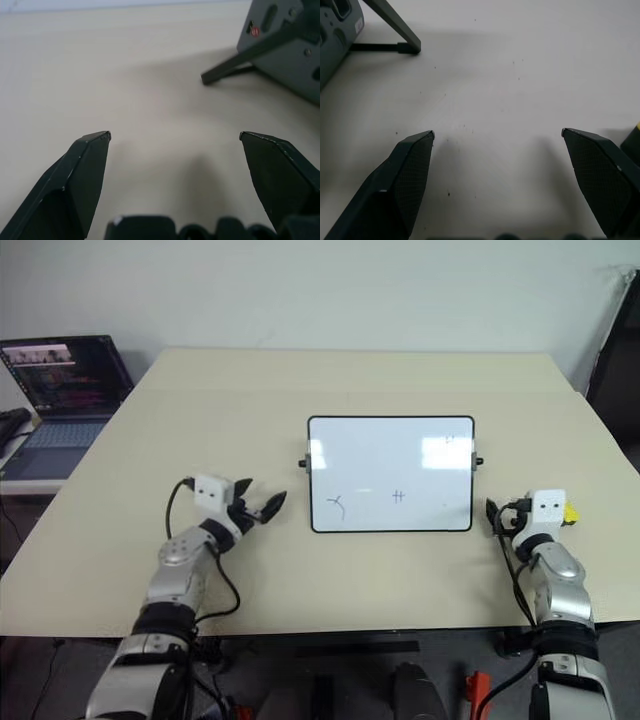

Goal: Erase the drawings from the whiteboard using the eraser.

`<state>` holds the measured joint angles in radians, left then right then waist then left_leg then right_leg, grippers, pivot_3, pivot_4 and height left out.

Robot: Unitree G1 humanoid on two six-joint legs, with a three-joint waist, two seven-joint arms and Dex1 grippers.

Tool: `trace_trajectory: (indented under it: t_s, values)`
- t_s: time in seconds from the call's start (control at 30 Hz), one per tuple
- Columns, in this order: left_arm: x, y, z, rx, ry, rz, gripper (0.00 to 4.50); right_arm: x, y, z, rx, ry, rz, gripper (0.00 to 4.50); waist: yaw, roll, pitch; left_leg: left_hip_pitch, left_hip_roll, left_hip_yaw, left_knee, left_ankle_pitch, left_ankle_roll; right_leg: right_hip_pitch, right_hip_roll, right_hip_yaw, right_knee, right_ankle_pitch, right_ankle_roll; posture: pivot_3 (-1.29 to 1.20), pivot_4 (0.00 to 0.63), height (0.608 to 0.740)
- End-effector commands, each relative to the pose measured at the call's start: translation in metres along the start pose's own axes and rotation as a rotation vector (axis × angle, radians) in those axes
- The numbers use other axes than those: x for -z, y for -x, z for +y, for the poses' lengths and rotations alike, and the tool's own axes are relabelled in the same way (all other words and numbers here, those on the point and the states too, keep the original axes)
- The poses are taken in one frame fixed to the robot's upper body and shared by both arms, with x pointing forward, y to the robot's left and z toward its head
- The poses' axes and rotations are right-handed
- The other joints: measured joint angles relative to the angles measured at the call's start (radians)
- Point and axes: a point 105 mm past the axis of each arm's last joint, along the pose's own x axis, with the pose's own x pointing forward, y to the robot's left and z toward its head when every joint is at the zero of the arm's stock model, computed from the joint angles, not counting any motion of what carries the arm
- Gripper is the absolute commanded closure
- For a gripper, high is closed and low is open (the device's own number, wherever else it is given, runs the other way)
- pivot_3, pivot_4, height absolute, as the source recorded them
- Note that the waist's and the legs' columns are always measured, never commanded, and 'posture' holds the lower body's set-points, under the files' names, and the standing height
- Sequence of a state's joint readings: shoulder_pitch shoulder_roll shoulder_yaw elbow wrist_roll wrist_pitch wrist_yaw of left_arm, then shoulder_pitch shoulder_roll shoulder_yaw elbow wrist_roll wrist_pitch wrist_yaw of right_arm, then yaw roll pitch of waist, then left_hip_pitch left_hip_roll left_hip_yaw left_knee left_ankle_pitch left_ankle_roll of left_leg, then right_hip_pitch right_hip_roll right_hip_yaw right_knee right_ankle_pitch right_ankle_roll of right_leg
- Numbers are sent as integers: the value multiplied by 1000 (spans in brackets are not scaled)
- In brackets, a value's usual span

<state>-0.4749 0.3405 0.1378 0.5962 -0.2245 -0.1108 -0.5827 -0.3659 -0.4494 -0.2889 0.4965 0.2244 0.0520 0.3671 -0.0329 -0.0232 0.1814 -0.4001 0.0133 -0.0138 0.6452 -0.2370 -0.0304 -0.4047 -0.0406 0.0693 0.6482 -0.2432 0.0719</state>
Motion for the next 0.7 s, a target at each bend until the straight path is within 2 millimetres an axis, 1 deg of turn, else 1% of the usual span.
trace_trajectory:
  t_s: [0.03, 0.1, 0.2, 0.23, 0.33, 0.37, 0.43, 0.47, 0.5, 0.53, 0.63, 0.7]
  values:
    - [-16, -2, -2, 14, 2, -59, 0, -13, -2, -11, 24, 11, -41, 43, 0, 0, 0, 0, 0, 0, 0, 0, 0, 0, 0, 0, 0, 0, 0, 0, 150, 740]
    - [-14, 0, -4, 29, -6, -50, 0, -17, -4, -11, 21, 19, -48, 43, 0, 0, 0, 0, 0, 0, 0, 0, 0, 0, 0, 0, 0, 1, 0, 0, 150, 740]
    - [-20, 3, 0, 42, -5, -64, 0, -22, -5, -10, 9, 22, -57, 43, -2, 0, 0, 0, 0, 0, 0, 0, 0, 0, 0, 0, 0, 2, 0, 0, 150, 740]
    - [-23, 4, 1, 51, -3, -71, 0, -23, -5, -10, 3, 25, -57, 43, -2, 0, 0, 0, 0, 0, 0, 0, 0, 0, 0, 0, 0, 2, 0, 0, 150, 740]
    - [-43, 12, -2, 145, 19, -99, 0, -27, -3, -11, -18, 31, -57, 43, -3, 0, 0, 0, 0, 0, 0, 0, 0, 0, 0, 0, 0, 2, 0, 0, 150, 740]
    - [-51, 15, -11, 221, 28, -97, 0, -28, -2, -14, -21, 28, -59, 43, -3, 0, 0, 0, 0, 0, 0, 0, 0, 0, 0, 0, 0, 2, 0, 0, 150, 740]
    - [-73, 30, -51, 510, 43, -85, 0, -33, 2, -16, -54, 19, -54, 43, -8, 0, 0, 0, 0, 0, 0, 0, 0, 0, 0, 0, 0, 2, 0, 0, 150, 740]
    - [-81, 37, -69, 623, 56, -81, 0, -35, 4, -16, -73, 21, -54, 43, -9, 0, 0, 0, 0, 0, 0, 0, 0, 0, 0, 0, 0, 2, 0, 0, 150, 740]
    - [-86, 38, -83, 697, 66, -75, 0, -37, 7, -19, -75, 15, -55, 43, -5, 0, 0, -1, 1, 0, 0, 0, 0, 0, 0, 0, 0, 1, 0, 0, 150, 740]
    - [-89, 37, -92, 732, 64, -70, 0, -39, 10, -24, -67, 13, -56, 43, 0, 1, 0, -1, 0, -1, 0, 0, 0, 0, 0, -1, -1, 1, 0, 0, 150, 740]
    - [-106, 25, -122, 820, 40, -76, 0, -59, 20, -42, -36, 7, -88, 43, 6, 1, 0, 0, 0, -1, 1, 0, 0, 2, 0, -2, 0, 2, 0, 0, 150, 740]
    - [-113, 18, -146, 886, 42, -98, 0, -65, 23, -63, 6, 44, -66, 43, 6, 1, 0, 0, -1, -1, 2, 0, 0, 2, 0, -1, 0, 2, 1, 0, 150, 740]
